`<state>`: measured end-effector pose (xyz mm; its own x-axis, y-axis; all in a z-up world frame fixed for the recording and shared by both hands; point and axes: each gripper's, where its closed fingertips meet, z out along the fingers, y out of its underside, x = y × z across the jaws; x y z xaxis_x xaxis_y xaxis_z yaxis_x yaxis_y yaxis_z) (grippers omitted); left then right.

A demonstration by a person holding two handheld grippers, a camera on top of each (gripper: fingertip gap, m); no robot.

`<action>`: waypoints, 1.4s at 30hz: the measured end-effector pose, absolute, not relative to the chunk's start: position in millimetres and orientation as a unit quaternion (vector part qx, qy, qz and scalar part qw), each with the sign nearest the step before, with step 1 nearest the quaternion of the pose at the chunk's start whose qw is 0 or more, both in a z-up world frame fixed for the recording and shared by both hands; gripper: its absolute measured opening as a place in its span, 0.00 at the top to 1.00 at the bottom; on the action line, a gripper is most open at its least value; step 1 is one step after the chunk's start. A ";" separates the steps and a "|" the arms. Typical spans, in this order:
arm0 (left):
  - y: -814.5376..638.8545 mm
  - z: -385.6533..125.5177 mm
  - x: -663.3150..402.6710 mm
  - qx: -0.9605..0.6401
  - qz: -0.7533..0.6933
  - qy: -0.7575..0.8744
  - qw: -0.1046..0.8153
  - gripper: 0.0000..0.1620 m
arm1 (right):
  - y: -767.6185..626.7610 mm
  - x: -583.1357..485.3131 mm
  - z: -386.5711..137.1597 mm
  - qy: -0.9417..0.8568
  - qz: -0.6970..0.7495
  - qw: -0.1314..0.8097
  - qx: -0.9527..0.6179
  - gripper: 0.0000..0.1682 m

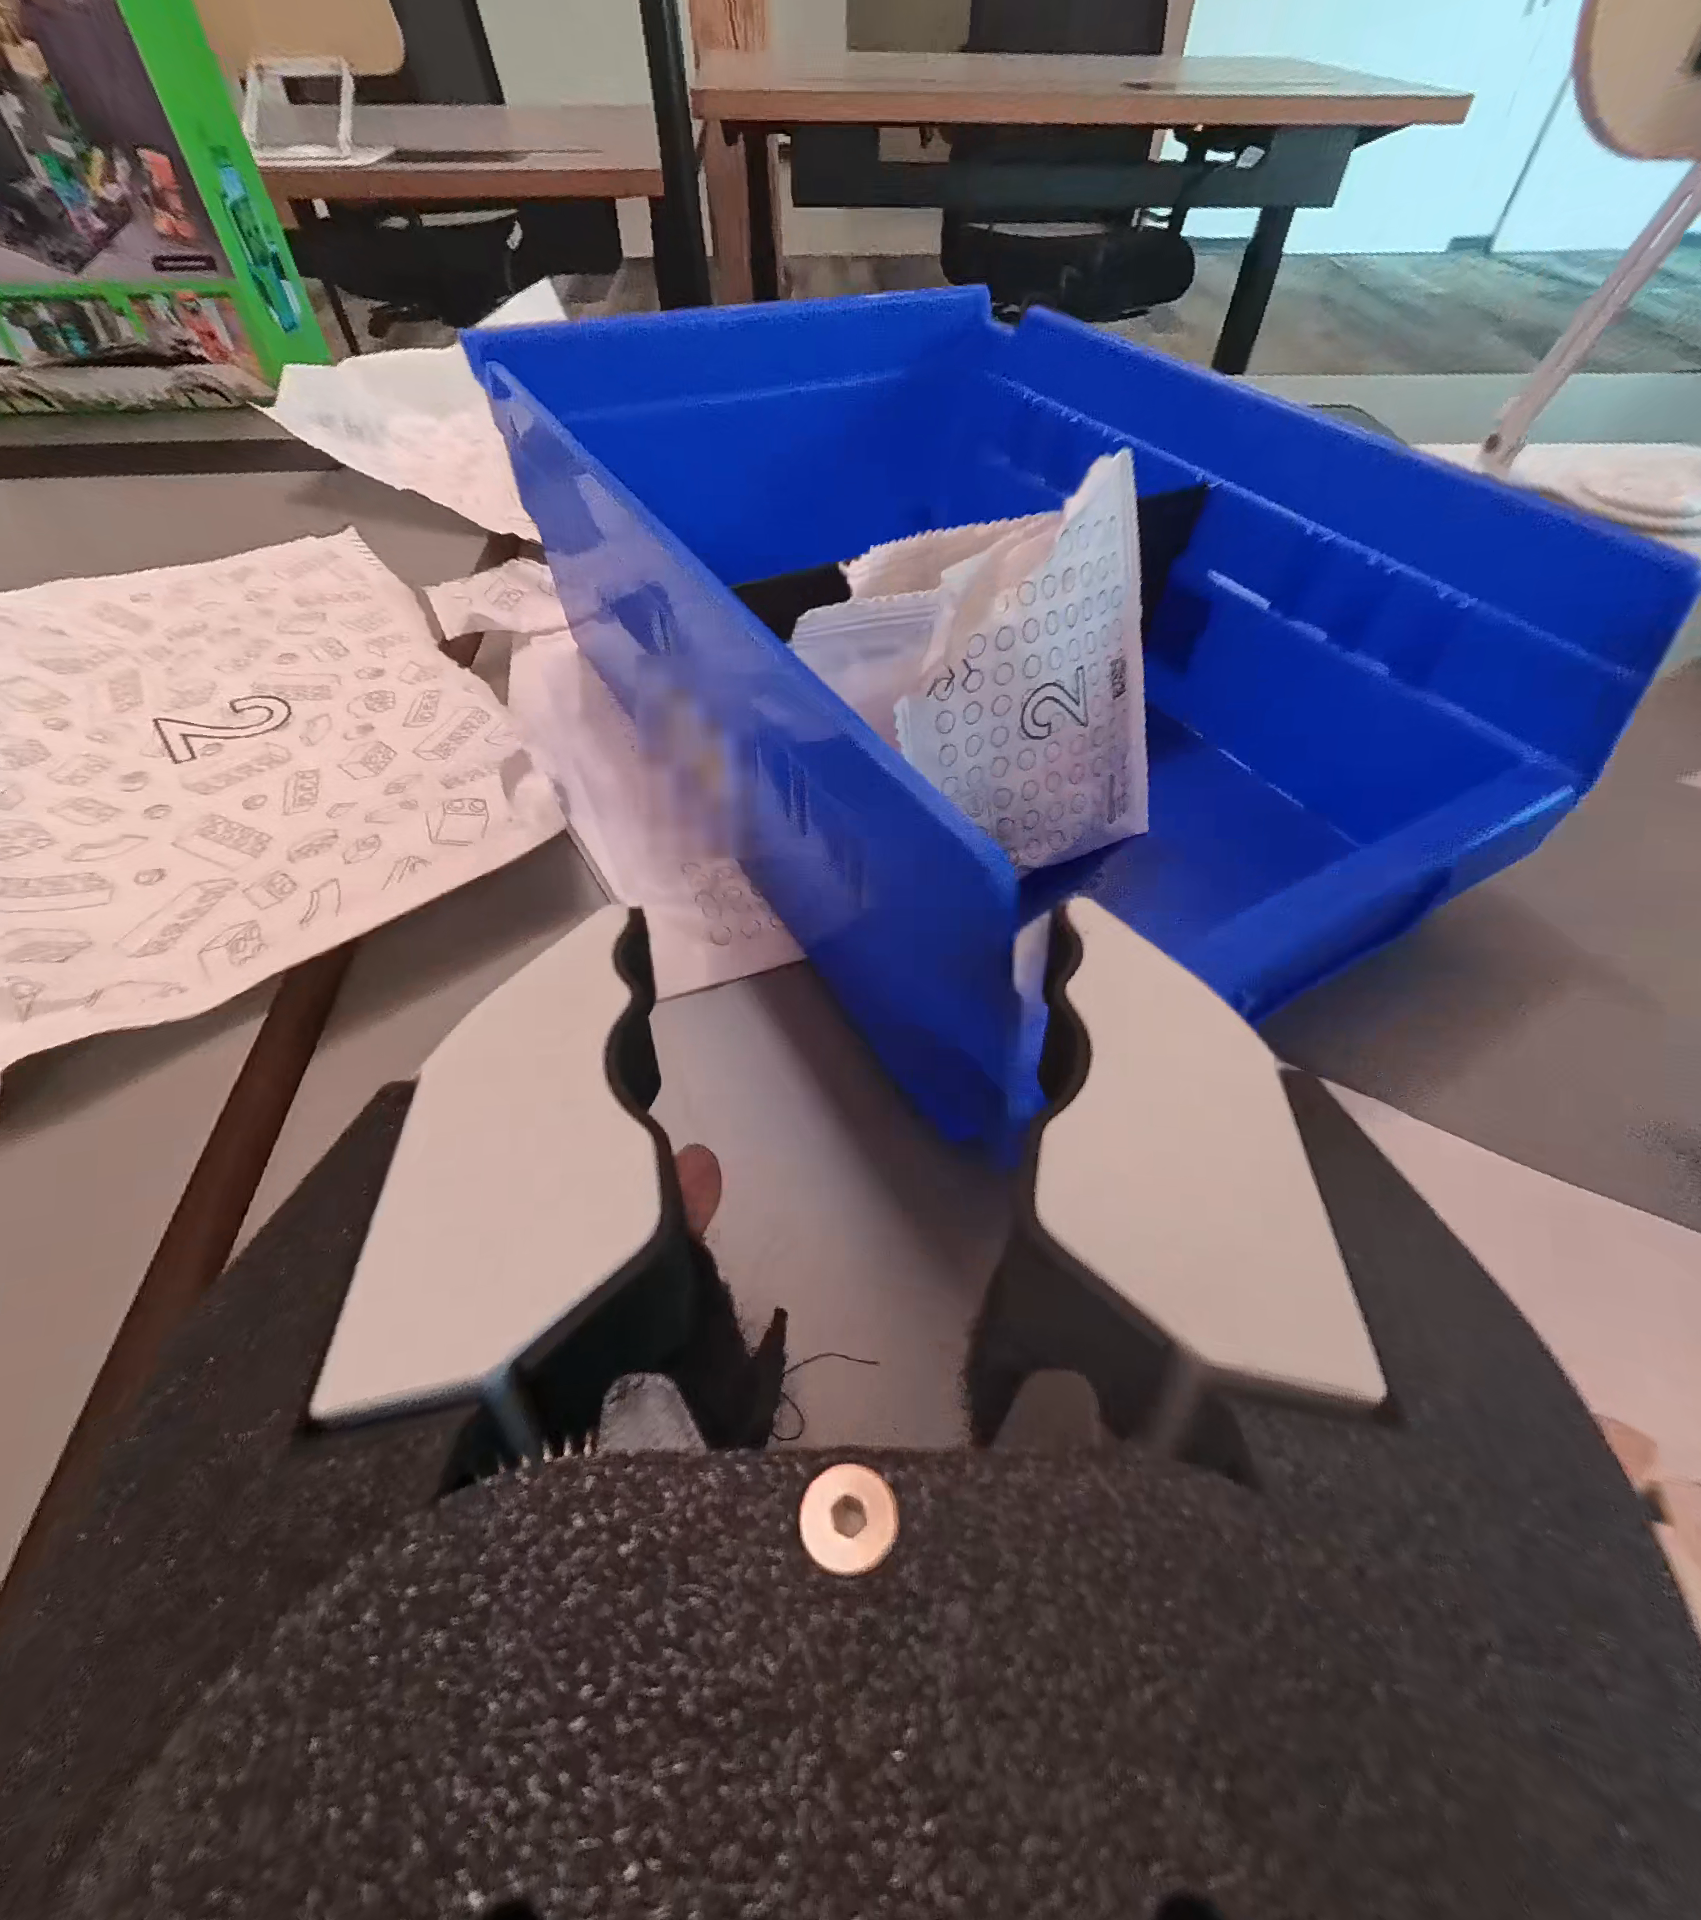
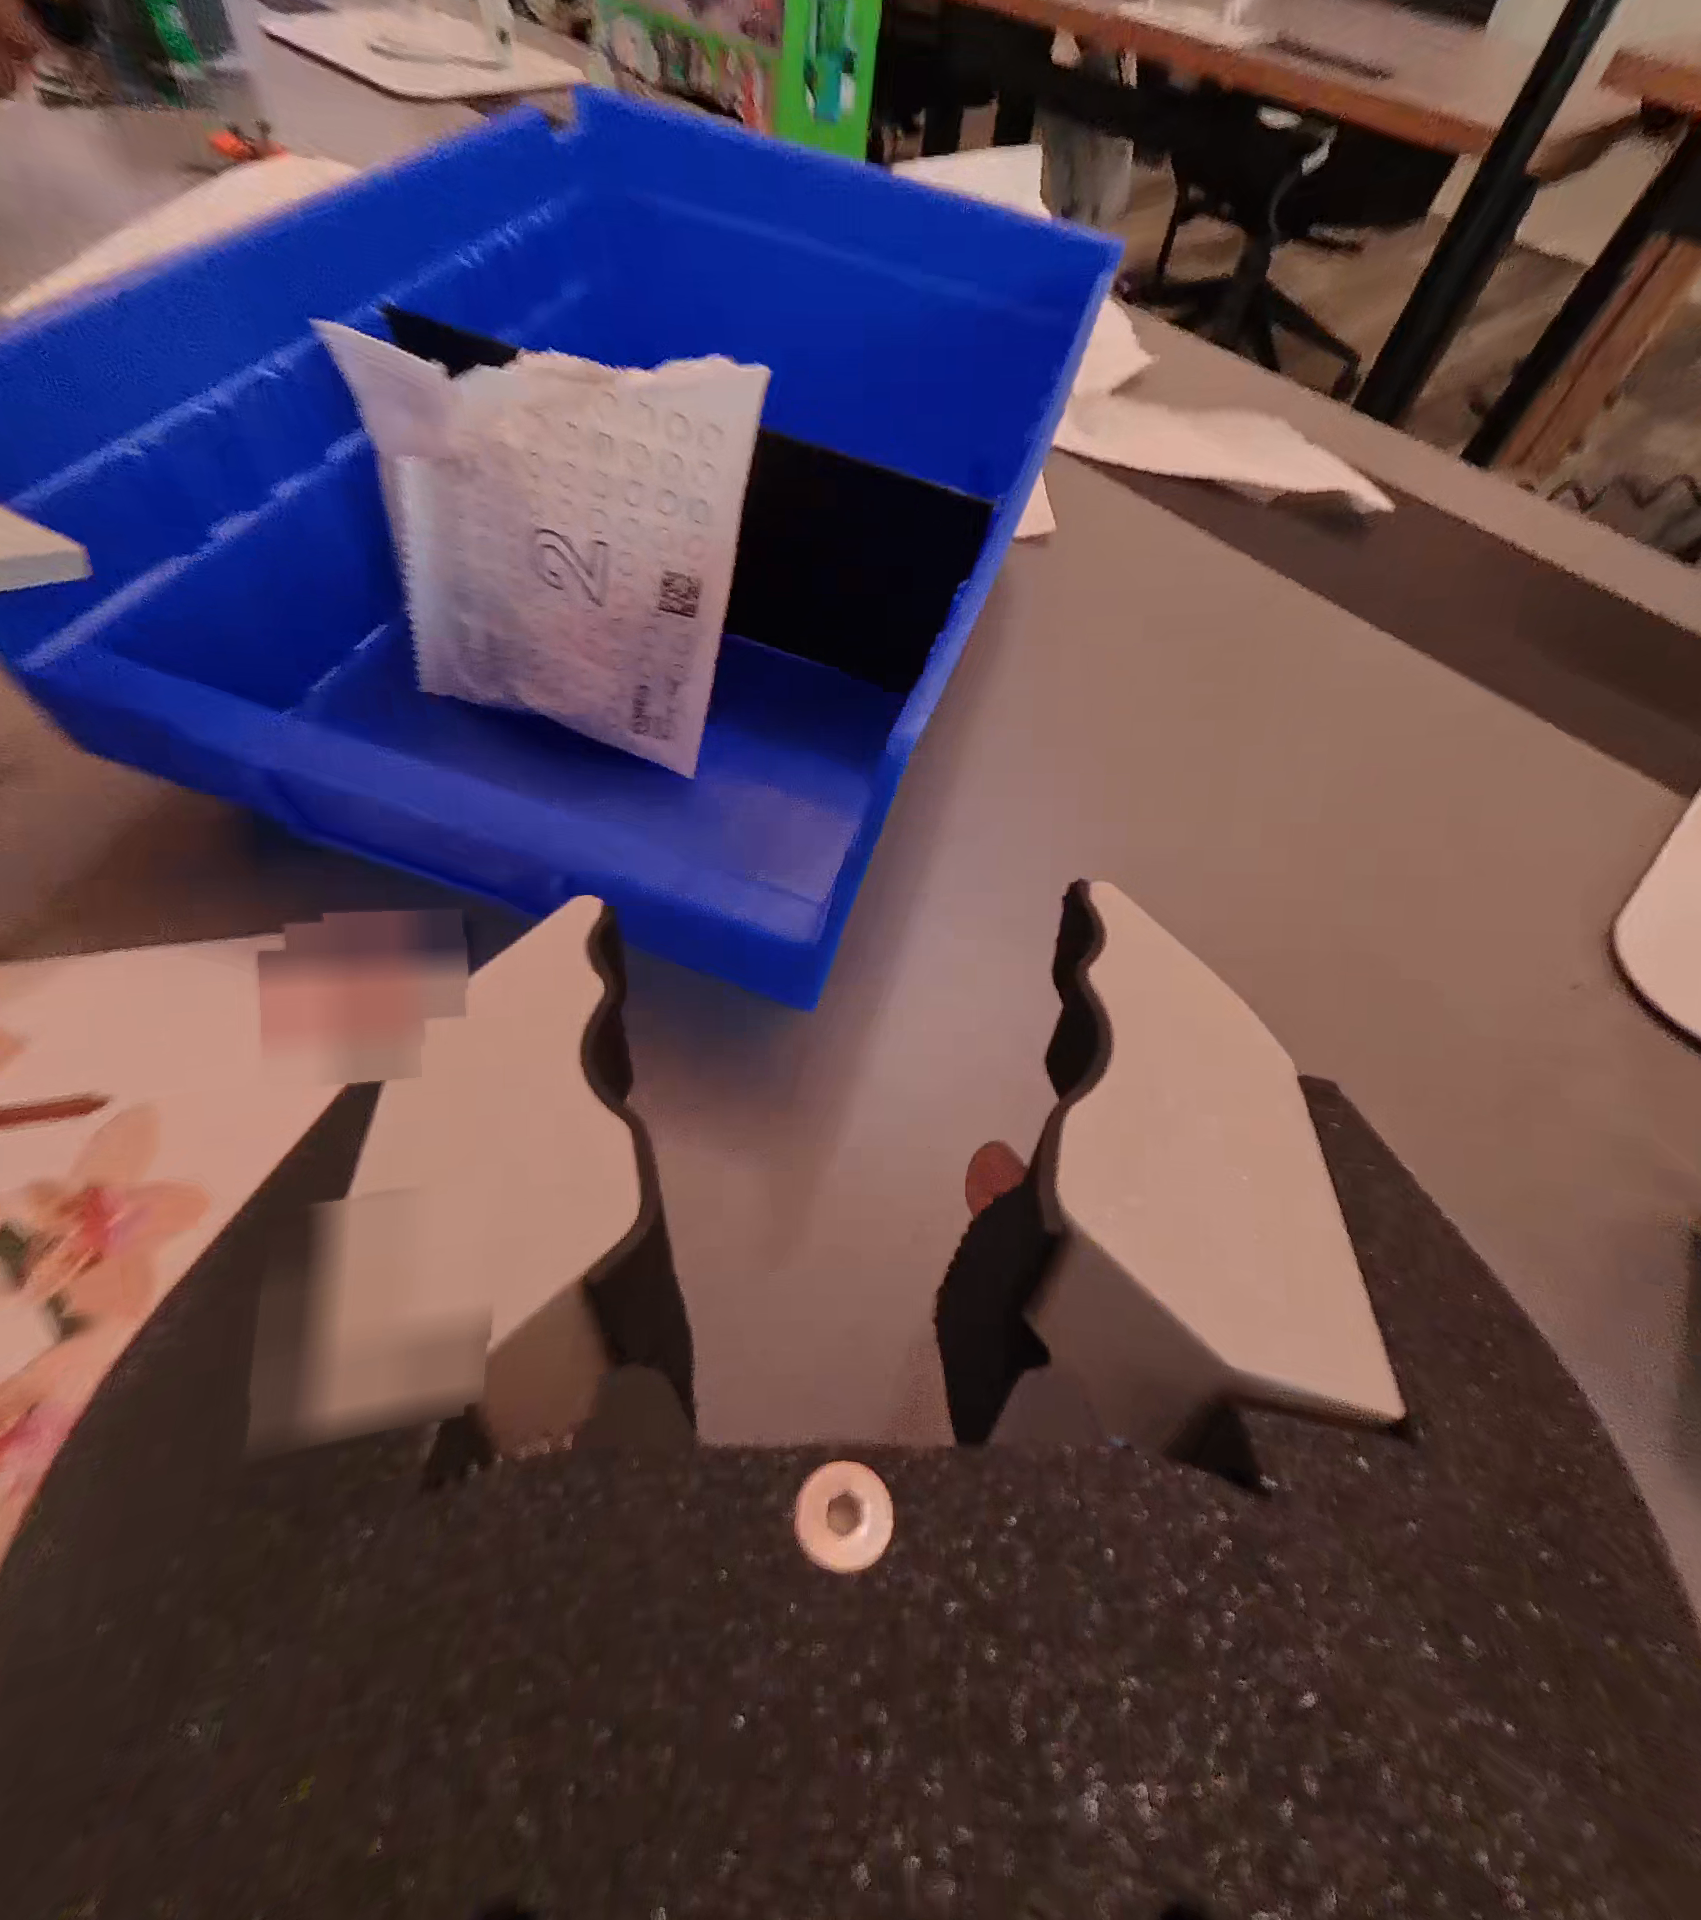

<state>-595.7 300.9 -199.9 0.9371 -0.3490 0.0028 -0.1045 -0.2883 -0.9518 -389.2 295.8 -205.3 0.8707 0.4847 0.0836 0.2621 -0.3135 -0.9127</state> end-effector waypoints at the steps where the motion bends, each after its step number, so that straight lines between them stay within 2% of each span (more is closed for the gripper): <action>1: 305.3 -202.2 -596.0 -0.793 -0.111 0.149 0.580 0.58 | 305.6 -392.0 -210.1 -0.225 0.107 0.533 -0.809 0.56; 4: 311.4 -204.8 -588.0 -0.777 -0.149 0.175 0.587 0.65 | 326.8 -394.8 -220.2 -0.215 0.108 0.522 -0.818 0.68; 8: 312.0 -206.8 -574.1 -0.755 -0.179 0.214 0.593 0.72 | 333.9 -404.0 -224.0 -0.245 0.095 0.518 -0.814 0.73; 13: 315.7 -206.6 -569.9 -0.745 -0.185 0.223 0.601 0.73 | 344.0 -402.6 -231.3 -0.273 0.031 0.527 -0.804 0.92; 26: 324.6 -183.6 -546.1 -0.715 -0.206 0.186 0.642 0.78 | 329.1 -376.6 -232.3 -0.240 -0.005 0.563 -0.791 0.92; 42: 341.4 -188.3 -483.3 -0.707 -0.255 0.231 0.618 0.80 | 313.9 -314.8 -232.8 -0.166 -0.060 0.560 -0.809 0.91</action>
<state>-483.3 341.4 -188.3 0.7628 -0.6422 0.0753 -0.0118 -0.1303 -0.9914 -314.8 313.9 -232.8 0.9377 0.2006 0.2836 0.3361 -0.3173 -0.8868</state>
